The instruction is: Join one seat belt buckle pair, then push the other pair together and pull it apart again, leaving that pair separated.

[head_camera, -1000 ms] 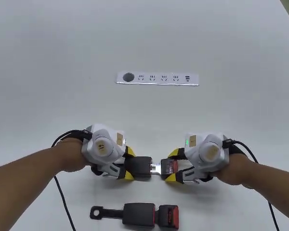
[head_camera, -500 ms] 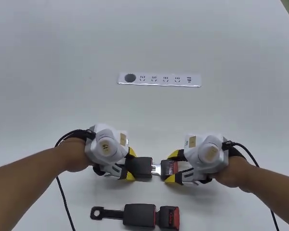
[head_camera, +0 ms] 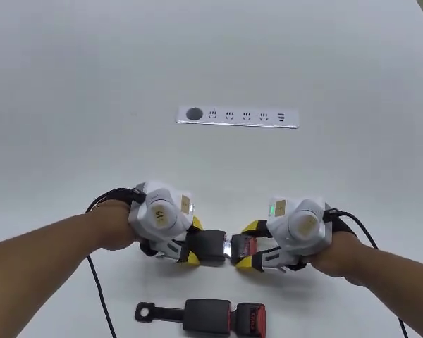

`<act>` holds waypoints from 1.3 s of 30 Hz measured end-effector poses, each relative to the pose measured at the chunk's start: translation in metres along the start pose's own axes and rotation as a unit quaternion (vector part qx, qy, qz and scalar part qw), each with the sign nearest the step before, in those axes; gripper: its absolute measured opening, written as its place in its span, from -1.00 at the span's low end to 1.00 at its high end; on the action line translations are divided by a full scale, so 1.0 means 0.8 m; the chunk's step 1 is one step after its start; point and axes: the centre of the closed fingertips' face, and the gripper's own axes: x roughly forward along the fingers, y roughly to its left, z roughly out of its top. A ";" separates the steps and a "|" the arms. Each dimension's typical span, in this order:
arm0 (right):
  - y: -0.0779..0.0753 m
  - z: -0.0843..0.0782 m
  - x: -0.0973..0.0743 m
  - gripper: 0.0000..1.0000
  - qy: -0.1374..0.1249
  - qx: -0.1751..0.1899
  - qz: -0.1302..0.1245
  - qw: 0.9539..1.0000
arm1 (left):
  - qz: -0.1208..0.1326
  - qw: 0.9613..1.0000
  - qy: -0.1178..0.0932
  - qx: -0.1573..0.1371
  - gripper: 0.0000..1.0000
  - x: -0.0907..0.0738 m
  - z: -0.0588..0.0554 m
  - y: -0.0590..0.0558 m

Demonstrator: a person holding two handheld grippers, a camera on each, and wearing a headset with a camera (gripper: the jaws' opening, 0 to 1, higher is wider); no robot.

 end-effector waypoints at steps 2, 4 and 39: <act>0.000 0.000 0.001 -0.36 0.000 0.001 -0.003 1.000 | 0.000 1.000 0.002 0.000 -0.35 0.000 0.000 0.000; 0.000 0.002 0.000 -0.36 -0.002 0.003 -0.004 1.000 | 0.000 1.000 0.000 0.000 -0.35 0.000 0.000 0.000; 0.002 0.006 -0.001 -0.35 -0.004 0.004 -0.004 1.000 | -0.005 1.000 0.004 0.010 -0.34 -0.001 -0.001 -0.001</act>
